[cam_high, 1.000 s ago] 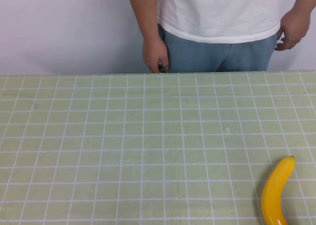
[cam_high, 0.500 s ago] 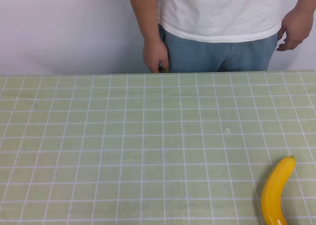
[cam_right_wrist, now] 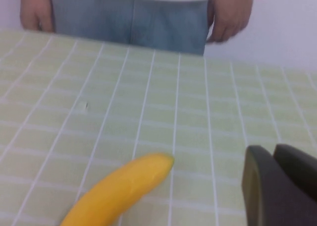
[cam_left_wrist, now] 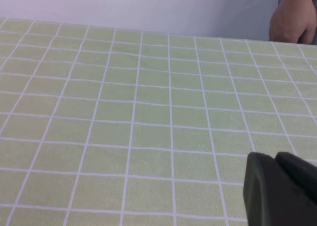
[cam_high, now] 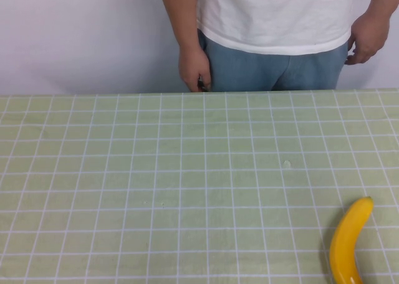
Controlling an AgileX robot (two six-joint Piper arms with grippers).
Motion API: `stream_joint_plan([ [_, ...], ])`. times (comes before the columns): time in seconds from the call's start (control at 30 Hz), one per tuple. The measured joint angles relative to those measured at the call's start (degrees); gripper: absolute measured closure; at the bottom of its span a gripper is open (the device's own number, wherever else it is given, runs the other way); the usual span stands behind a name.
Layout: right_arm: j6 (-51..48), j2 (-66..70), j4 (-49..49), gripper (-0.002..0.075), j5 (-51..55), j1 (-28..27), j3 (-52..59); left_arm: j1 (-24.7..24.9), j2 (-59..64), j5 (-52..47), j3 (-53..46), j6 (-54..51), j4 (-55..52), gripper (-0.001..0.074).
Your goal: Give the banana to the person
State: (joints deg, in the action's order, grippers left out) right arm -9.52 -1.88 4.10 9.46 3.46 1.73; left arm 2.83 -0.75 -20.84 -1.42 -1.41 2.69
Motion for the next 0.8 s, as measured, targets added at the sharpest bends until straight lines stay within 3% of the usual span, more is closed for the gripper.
stream_joint_plan([
  [0.17,0.0,0.0,0.0,0.0733,-7.8,0.0,0.0,0.0,0.0,0.0,0.0,0.0,0.0,0.0734],
  [0.43,-1.1,0.0,-0.6,0.0733,-12.0,0.0,0.0,0.0,0.0,0.0,0.0,0.0,0.0,0.0734],
  [0.6,7.2,0.0,10.5,0.0733,-29.5,0.0,0.0,0.0,0.0,0.0,0.0,0.0,0.0,0.0734],
  [0.7,8.4,0.0,12.4,0.0733,-41.3,0.0,-0.4,0.0,0.0,0.0,0.0,0.0,0.0,0.0734],
  [0.8,8.4,0.0,12.4,0.0733,-45.0,0.0,-2.9,0.0,0.0,0.0,0.0,0.0,0.0,0.0734],
])
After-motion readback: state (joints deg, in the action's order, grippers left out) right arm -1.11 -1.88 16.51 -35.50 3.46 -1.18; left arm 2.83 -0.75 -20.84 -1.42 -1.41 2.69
